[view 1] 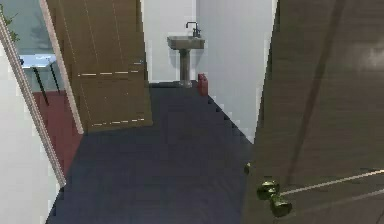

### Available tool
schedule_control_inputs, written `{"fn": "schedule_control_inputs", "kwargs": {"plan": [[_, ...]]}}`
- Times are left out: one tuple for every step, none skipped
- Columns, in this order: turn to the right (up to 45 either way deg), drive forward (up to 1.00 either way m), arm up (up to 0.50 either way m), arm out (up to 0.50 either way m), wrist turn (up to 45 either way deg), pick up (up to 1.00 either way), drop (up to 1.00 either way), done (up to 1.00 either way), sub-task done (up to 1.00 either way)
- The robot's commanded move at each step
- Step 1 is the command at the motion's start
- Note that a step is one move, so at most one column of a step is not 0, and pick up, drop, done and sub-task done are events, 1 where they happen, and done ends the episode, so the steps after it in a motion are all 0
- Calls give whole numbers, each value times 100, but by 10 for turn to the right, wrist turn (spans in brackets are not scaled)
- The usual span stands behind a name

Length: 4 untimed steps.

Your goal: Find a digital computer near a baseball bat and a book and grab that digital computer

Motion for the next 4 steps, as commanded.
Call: {"fn": "schedule_control_inputs", "kwargs": {"plan": [[-300,0,0,0,0,0,0,0,0],[0,45,0,0,0,0,0,0,0],[300,0,0,0,0,0,0,0,0],[0,25,0,0,0,0,0,0,0]]}}
